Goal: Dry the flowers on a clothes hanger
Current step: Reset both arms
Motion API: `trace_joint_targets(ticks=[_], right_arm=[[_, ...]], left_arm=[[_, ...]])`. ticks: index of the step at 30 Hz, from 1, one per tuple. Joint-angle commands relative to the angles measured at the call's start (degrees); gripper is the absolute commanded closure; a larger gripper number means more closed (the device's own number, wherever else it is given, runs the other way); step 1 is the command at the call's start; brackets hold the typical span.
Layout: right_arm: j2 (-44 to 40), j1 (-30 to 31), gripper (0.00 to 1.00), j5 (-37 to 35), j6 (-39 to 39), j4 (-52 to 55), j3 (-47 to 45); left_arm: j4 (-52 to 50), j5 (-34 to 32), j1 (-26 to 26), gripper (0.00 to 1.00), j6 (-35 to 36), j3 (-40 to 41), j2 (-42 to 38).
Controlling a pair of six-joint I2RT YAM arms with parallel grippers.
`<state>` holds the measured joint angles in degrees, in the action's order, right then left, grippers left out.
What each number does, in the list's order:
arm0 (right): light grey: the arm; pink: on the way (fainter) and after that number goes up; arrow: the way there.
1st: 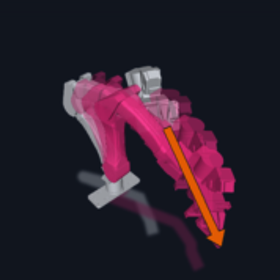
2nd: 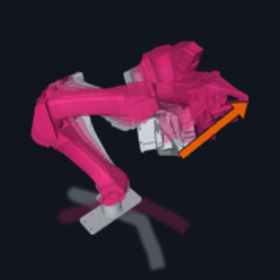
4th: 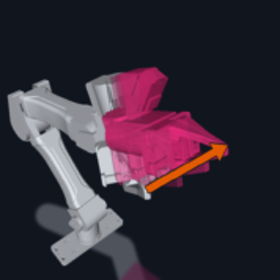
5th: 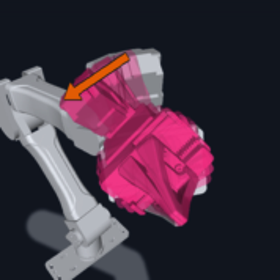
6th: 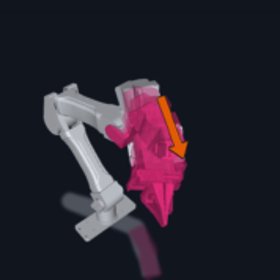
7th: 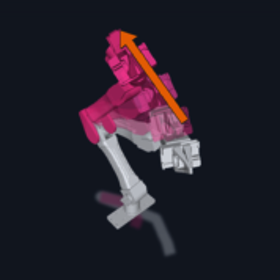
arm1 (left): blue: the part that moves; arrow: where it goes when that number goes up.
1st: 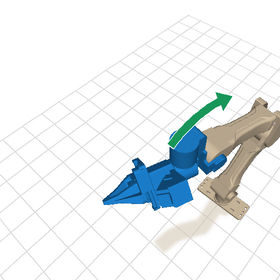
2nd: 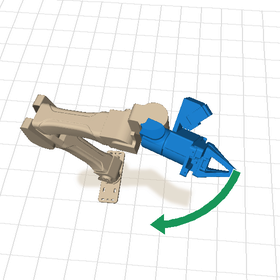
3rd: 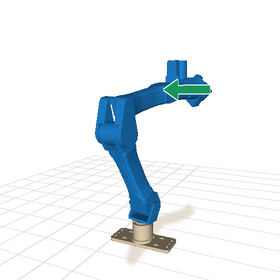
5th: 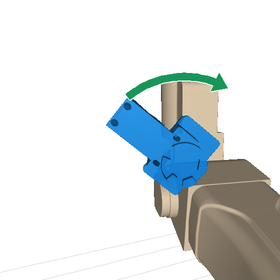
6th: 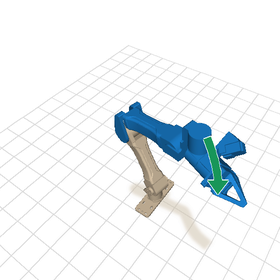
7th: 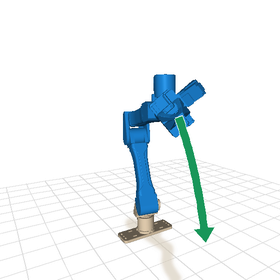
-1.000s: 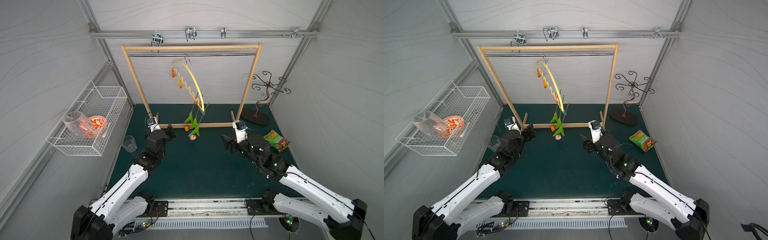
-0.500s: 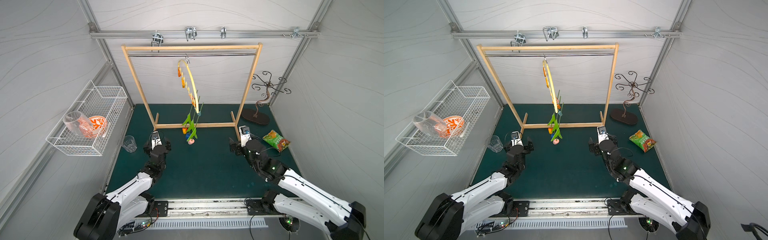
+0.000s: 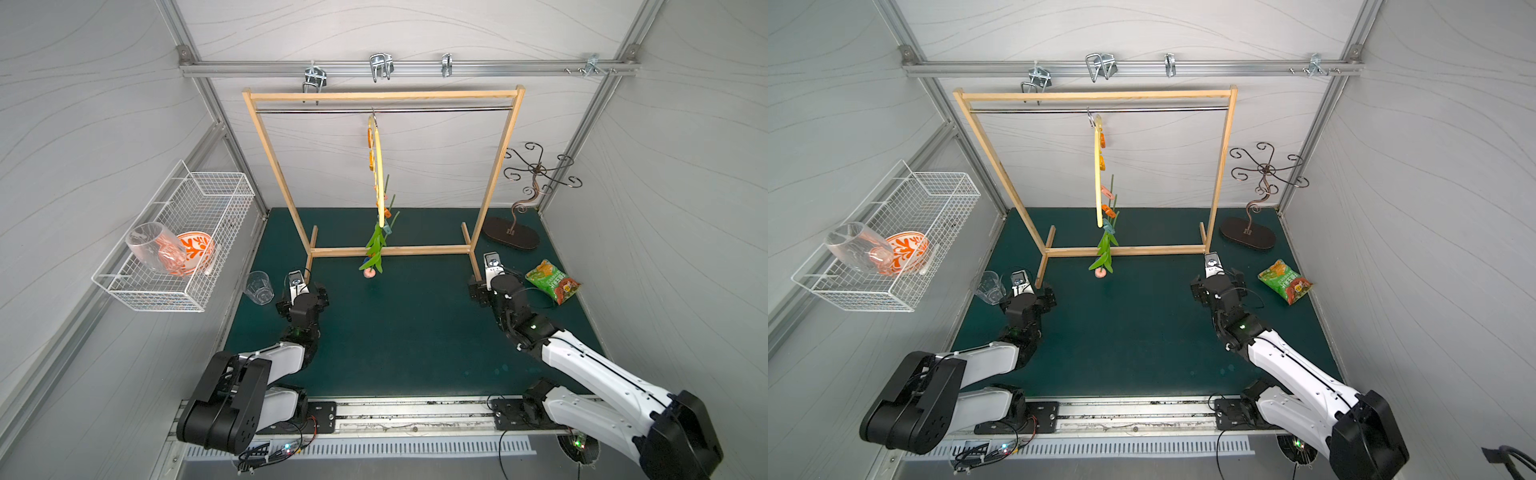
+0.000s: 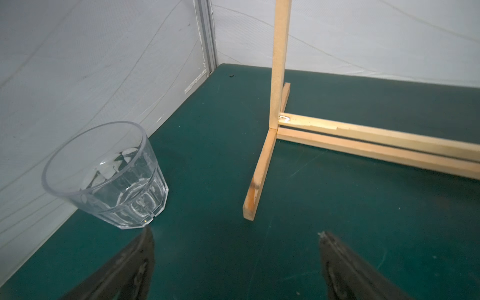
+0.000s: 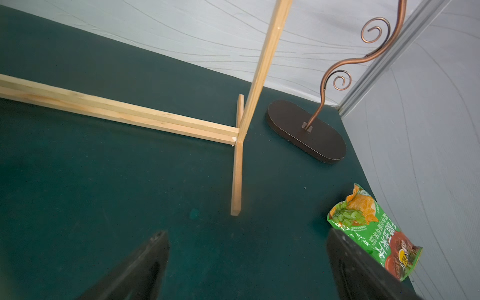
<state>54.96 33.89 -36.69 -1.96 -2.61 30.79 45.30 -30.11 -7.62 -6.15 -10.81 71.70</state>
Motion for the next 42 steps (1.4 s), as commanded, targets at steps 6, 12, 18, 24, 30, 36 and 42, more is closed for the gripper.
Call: trace_joint_targets(ticks=[6, 12, 18, 24, 30, 36, 42], right_arm=[[1.91, -11.38, 0.01, 8.84, 0.85, -10.02, -5.79], [12.99, -18.66, 0.01, 10.79, 3.08, -23.6, -7.12], [20.65, -26.71, 0.01, 18.96, 9.32, -35.96, -10.31], [28.01, -29.24, 0.01, 20.1, 8.51, -51.86, -14.06], [34.74, -25.29, 0.01, 23.43, 1.62, -44.78, -6.53], [34.73, -25.12, 0.01, 22.37, 1.92, -45.19, -6.88], [34.87, -25.29, 0.01, 22.76, 1.95, -45.24, -6.8]], left_arm=[[1.33, 8.41, 3.66, 0.01, 1.49, -6.29, 3.33], [24.4, 10.27, 4.98, 0.01, 3.48, -1.72, 16.18], [16.87, 8.55, 5.62, 0.0, 3.11, -7.28, 18.37], [4.78, 9.36, 6.12, 0.0, 2.04, -12.4, 17.43], [5.1, 9.35, 6.12, 0.0, 2.09, -12.23, 17.44], [4.96, 9.34, 6.12, 0.0, 2.11, -12.3, 17.31], [5.02, 9.29, 6.12, 0.0, 2.09, -12.25, 17.36]])
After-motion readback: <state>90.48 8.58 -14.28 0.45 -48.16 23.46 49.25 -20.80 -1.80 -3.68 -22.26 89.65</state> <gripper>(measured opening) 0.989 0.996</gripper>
